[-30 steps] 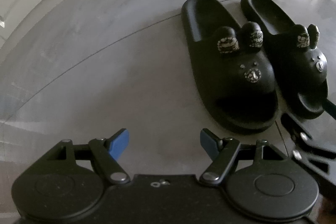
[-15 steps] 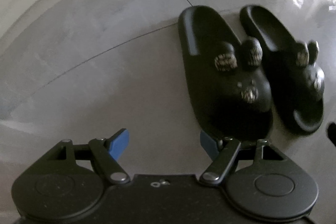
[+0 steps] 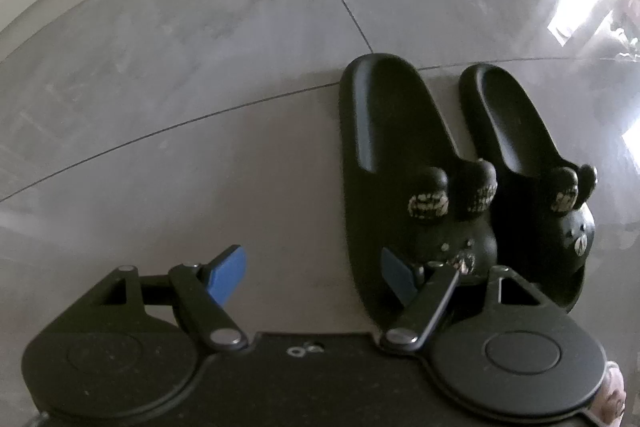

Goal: Organize scattered shoes

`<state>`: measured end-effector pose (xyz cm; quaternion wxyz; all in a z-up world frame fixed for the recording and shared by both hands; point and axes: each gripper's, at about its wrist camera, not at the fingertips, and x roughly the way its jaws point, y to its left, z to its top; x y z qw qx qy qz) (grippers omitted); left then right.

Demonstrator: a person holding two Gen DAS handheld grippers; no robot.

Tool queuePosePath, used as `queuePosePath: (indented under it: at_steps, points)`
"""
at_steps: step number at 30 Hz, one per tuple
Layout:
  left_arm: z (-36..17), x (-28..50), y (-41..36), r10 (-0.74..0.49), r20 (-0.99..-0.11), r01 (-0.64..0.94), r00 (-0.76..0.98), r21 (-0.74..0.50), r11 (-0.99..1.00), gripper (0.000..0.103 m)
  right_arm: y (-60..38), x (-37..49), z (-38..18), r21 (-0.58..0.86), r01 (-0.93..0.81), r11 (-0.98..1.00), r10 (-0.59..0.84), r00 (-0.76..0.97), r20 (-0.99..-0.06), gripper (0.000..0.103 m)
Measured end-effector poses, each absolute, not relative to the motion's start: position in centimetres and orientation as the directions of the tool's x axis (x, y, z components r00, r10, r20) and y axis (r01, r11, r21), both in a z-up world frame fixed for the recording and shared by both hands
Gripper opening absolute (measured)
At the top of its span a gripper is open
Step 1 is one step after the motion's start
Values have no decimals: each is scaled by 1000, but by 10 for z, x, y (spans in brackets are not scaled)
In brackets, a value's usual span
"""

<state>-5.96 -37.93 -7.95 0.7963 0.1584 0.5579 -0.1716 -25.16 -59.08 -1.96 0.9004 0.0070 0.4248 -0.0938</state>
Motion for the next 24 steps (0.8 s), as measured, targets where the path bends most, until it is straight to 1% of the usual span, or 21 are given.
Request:
queuePosePath:
  at_steps: [3,5,9,11,15,17,21,24]
  points:
    - [-81,-62,-383,-72,-944,463,321,90,882,75,-586,-238,-39,-122,114,986,-166,626,-762,97]
    - [-78,-65,-386,-78,-945,478,319,89,874,75,-582,-234,-45,-160,69,985,-166,640,-750,97]
    - [-75,-67,-399,-50,-942,522,332,140,842,75,-579,-225,-64,-308,-177,935,-99,703,-704,97]
    - [-74,-64,-401,-36,-947,506,319,138,852,75,-586,-217,-71,-337,-262,904,-59,706,-706,97]
    - [-70,-60,-405,3,-949,455,314,153,877,75,-612,-194,-72,-275,-307,911,15,692,-721,97]
    - [-69,-59,-406,34,-949,426,312,172,888,75,-627,-188,-70,-196,-312,930,75,680,-730,97]
    - [-58,-54,-403,122,-956,298,267,203,933,75,-655,-184,-65,-88,-344,935,166,643,-748,97]
    - [-44,-53,-411,138,-952,269,275,213,939,75,-676,-178,-55,-27,-373,927,227,619,-752,97]
